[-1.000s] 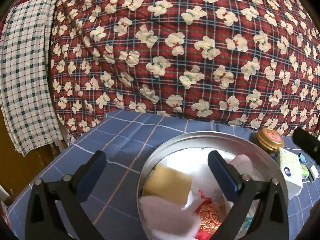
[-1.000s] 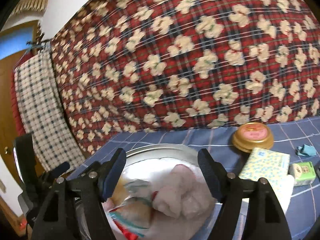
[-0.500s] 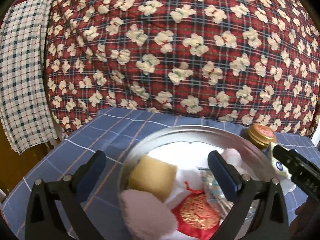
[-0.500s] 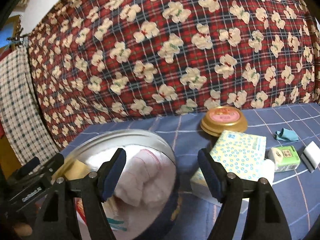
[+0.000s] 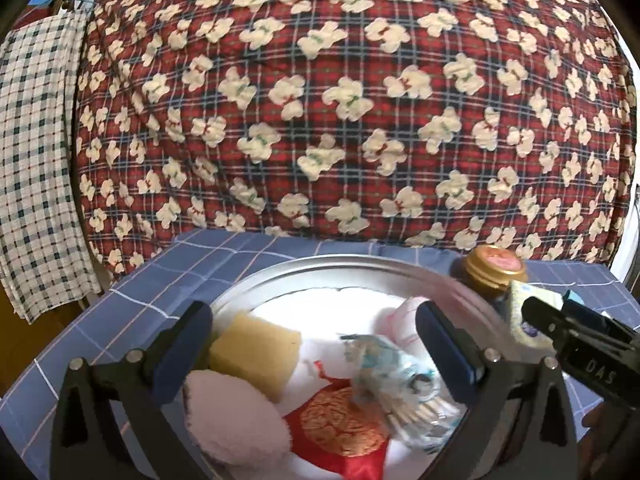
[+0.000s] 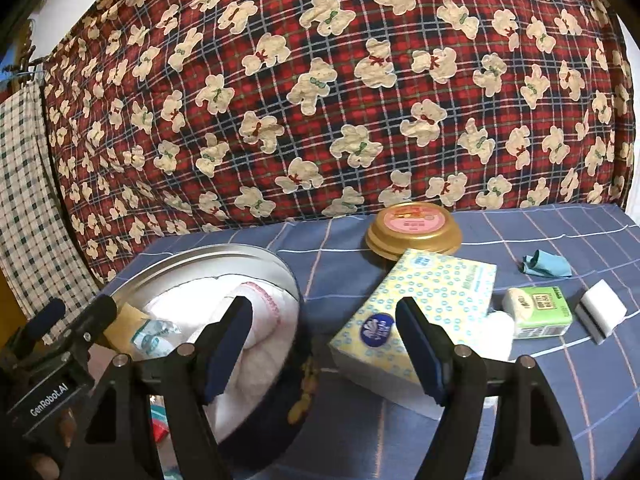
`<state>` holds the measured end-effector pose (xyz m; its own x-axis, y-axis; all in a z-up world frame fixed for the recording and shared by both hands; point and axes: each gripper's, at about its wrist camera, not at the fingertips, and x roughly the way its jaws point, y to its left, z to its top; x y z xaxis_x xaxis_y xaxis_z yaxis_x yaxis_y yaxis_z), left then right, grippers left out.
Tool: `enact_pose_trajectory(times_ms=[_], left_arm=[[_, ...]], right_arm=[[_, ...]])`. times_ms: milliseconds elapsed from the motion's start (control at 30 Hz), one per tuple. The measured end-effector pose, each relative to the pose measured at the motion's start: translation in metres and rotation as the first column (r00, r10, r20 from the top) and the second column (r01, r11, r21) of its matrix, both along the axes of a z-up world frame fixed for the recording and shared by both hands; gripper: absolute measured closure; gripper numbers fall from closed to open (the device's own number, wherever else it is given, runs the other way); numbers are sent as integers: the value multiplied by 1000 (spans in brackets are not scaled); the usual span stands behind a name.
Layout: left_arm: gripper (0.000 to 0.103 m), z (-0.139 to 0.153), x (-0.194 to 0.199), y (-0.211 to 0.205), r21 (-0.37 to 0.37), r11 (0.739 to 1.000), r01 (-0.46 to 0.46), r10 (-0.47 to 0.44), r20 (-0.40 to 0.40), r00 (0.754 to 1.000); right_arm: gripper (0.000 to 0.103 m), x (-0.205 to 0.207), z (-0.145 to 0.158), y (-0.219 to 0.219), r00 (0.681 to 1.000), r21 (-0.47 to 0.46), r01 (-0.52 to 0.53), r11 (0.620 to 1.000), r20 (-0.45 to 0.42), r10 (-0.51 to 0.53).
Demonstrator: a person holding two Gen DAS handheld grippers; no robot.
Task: Organize soft objects
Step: 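Move both tools back toward the white sponge block and teal cloth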
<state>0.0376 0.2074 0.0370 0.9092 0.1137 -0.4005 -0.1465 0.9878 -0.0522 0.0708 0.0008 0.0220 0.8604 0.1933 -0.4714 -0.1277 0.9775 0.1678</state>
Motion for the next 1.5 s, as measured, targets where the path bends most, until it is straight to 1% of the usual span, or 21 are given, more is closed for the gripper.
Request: enact_pose_trajectory(times_ms=[100,267,467,667,900,1100,1300,1500], left_arm=[[0,1,1,-12,-4,999,39,-39,-8,999],[0,3,0,-39,32,995,89,-89,-8,996],[0,6,-2,-70,51,987,153,-152,-10,988],[0,7,-5,-100,66,974,215,-213,-27,977],[0,10,-8,-137,85,953,291,-288,-46,957],[0,11,-7,-167,82,934,347,-342,-68,937],[0,12,-6,-192,65,916,396,-390,-87,916],[0,8,-6,-219,78,898,433,-425,-103,899]], right_arm=[[27,-4,2,-8,1000,-14,6,1000,12,-6],[27,-4,0,-32,998,-52,62,997,-7,-62],[27,-8,0,-68,992,-40,125,991,-26,-126],[27,-12,0,-97,987,-29,151,988,-41,-152],[27,-19,1,-128,981,-31,183,983,-51,-185],[27,-26,2,-156,978,-7,197,980,-62,-197],[27,-32,2,-186,971,-21,229,973,-67,-230],[27,-35,-4,-216,961,-40,260,965,-87,-263]])
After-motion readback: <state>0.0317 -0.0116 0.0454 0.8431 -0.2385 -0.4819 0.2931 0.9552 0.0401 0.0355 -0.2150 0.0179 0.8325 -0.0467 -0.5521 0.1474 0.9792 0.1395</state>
